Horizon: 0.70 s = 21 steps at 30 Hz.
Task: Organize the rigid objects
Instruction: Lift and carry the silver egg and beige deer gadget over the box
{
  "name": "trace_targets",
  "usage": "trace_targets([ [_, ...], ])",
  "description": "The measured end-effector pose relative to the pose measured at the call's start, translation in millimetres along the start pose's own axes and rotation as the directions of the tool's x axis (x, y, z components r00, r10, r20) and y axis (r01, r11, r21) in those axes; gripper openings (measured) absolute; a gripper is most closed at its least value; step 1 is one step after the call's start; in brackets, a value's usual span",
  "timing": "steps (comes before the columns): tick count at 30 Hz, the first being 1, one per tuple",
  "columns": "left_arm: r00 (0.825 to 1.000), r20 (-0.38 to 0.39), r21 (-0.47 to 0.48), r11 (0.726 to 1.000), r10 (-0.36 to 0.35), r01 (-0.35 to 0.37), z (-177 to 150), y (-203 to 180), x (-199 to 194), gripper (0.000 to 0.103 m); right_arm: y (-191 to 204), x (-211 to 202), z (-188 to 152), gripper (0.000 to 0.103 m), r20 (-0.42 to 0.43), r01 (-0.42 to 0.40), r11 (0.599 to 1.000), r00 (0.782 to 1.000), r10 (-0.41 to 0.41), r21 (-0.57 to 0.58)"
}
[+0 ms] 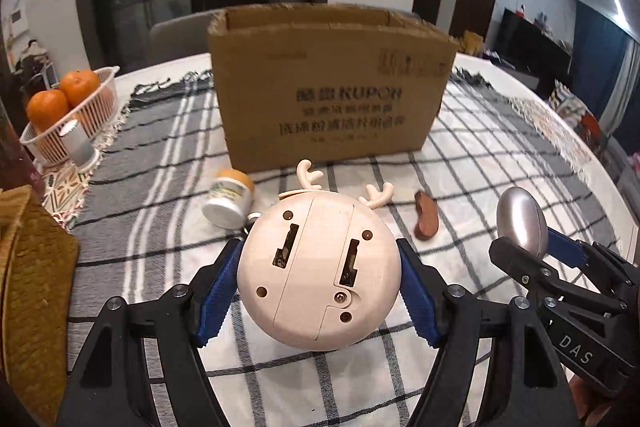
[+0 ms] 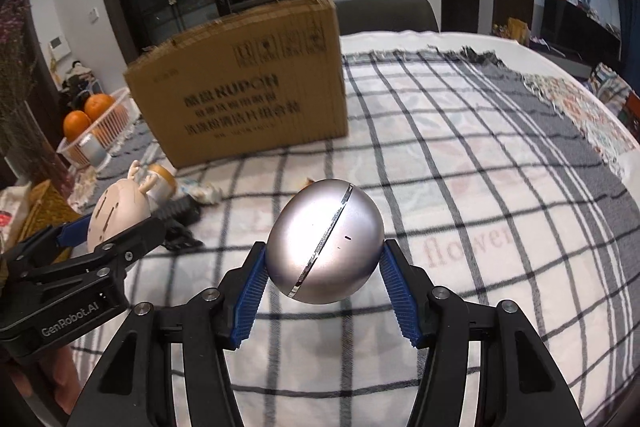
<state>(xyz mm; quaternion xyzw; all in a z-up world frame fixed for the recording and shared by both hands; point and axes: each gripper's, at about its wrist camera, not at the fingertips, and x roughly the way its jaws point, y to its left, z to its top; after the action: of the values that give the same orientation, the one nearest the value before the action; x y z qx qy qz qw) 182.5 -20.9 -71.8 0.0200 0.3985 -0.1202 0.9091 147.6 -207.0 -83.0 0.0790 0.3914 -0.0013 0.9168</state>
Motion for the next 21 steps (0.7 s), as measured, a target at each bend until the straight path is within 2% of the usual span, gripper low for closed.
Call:
trace_targets([
  [7, 0.998, 0.056, -0.023, 1.0, 0.019, -0.018, 16.0, 8.6, -18.7, 0.074, 12.2, -18.4, 19.8, 0.058, 0.068, -0.027, 0.999, 0.997, 0.029, -0.022],
  [21, 0.99, 0.139, -0.057, 0.998, 0.034, -0.027, 45.9, 22.0, -41.5, 0.074, 30.1, -31.9, 58.1, 0.058, 0.151, -0.083, 0.996, 0.985, 0.089, -0.043],
])
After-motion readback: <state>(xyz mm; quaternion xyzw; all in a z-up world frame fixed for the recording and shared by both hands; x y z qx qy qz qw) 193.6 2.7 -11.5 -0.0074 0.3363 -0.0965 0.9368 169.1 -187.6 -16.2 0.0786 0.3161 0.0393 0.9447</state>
